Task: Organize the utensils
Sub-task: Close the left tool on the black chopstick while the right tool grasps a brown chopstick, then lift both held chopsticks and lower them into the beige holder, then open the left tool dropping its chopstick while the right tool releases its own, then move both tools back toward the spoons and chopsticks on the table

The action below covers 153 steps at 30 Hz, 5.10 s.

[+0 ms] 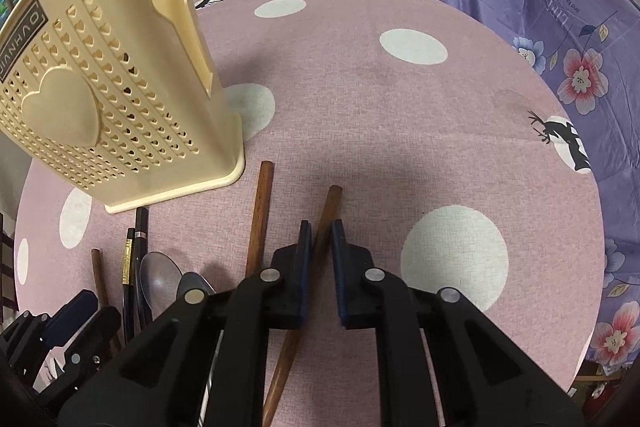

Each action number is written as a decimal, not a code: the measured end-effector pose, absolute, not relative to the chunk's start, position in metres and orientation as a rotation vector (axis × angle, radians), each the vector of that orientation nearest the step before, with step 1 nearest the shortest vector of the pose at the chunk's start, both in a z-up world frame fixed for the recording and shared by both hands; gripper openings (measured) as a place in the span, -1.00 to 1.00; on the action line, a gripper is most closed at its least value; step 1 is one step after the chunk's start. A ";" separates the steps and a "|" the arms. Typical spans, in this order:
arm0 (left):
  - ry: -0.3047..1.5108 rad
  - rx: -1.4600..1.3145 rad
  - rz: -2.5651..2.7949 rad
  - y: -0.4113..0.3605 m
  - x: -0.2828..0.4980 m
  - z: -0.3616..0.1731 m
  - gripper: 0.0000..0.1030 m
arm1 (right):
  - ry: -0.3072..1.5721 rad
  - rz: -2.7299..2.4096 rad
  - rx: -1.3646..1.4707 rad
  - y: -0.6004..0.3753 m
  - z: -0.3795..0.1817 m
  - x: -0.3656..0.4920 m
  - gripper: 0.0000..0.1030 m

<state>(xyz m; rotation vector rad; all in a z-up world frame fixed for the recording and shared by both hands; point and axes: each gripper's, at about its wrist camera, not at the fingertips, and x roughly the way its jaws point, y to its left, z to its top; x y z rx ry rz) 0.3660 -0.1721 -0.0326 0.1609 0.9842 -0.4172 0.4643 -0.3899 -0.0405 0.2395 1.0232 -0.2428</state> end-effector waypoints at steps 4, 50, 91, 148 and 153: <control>1.001 0.193 -0.428 -0.179 0.367 -0.037 -0.57 | 1.023 -0.239 0.244 -0.390 -0.041 0.465 -0.78; 0.830 -0.061 -0.427 -0.152 0.380 0.053 -0.84 | 0.679 -0.134 0.356 -0.424 0.062 0.430 -0.85; 0.523 -0.213 -0.496 -0.105 0.380 0.252 -0.84 | 0.399 -0.003 0.214 -0.393 0.312 0.403 -0.85; 0.748 -0.005 -0.284 -0.098 0.351 0.016 0.63 | 0.717 0.003 0.074 -0.352 0.045 0.398 0.24; 0.792 0.001 -0.271 -0.093 0.353 -0.004 0.63 | 0.719 -0.029 0.151 -0.366 0.022 0.398 0.66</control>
